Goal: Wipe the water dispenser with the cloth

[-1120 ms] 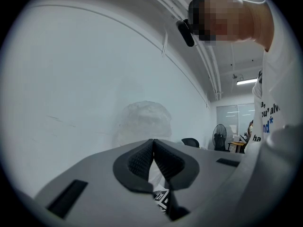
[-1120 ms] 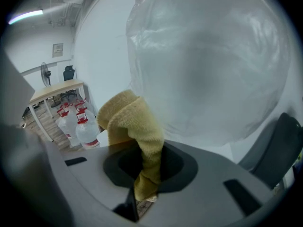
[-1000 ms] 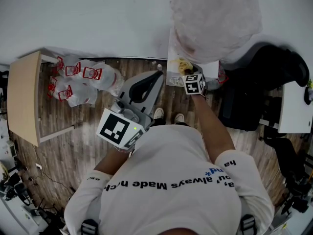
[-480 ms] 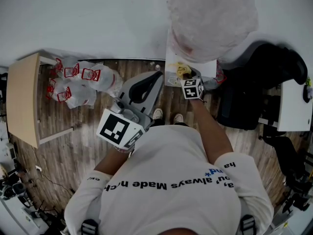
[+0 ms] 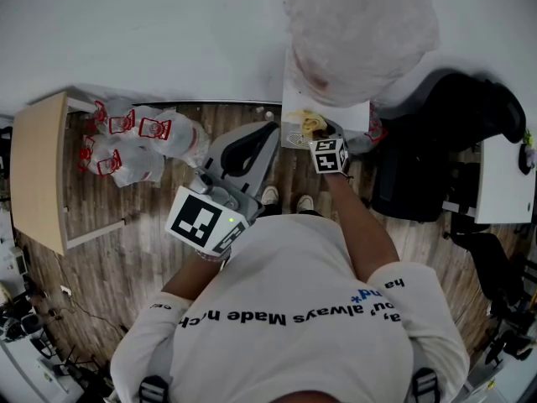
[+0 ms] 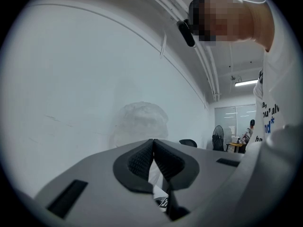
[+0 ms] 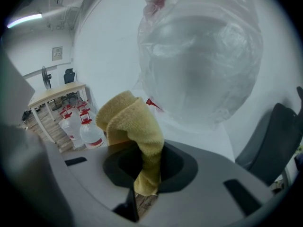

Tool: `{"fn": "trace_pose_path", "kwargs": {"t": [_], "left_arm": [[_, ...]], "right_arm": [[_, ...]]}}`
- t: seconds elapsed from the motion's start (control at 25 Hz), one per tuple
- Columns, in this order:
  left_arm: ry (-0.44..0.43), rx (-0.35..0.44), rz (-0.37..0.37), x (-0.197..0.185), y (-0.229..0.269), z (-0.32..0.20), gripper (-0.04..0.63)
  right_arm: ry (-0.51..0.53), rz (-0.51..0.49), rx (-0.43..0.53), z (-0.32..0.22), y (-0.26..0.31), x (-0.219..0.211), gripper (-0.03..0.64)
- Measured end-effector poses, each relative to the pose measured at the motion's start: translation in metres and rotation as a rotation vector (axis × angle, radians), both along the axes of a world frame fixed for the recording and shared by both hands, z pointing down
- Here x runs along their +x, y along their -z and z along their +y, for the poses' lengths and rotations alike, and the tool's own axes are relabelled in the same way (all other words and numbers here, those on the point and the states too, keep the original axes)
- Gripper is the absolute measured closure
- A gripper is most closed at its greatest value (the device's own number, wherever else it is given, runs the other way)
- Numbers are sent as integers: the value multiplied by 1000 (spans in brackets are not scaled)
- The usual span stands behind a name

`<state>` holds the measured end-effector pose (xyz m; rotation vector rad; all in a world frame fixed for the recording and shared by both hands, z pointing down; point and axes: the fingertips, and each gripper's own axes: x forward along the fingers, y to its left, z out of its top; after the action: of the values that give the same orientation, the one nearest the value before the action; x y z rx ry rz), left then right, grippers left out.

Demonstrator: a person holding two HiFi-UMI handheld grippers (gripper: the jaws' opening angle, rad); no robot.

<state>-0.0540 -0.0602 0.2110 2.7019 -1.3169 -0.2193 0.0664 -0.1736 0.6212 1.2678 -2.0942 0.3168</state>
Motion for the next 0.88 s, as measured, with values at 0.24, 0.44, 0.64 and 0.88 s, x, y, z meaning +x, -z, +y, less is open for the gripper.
{"fn": "trace_pose_path", "kwargs": {"t": [0.24,0.44,0.64,0.88], "left_arm": [[-1,5,2,1,3,3,576],[0,2,3,-1,1,4,575],[-3,-2,5,0,0,4,576],[-3,-6,2,0,-2,5,575]], "right_arm": [[-3,-35,-27,-1,6,4,552],[-50,-50,-3,-16,23,18,552],[-114,-31,-28,-31,16,50,552],[-150,-24,-43,-45,7,74,552]]}}
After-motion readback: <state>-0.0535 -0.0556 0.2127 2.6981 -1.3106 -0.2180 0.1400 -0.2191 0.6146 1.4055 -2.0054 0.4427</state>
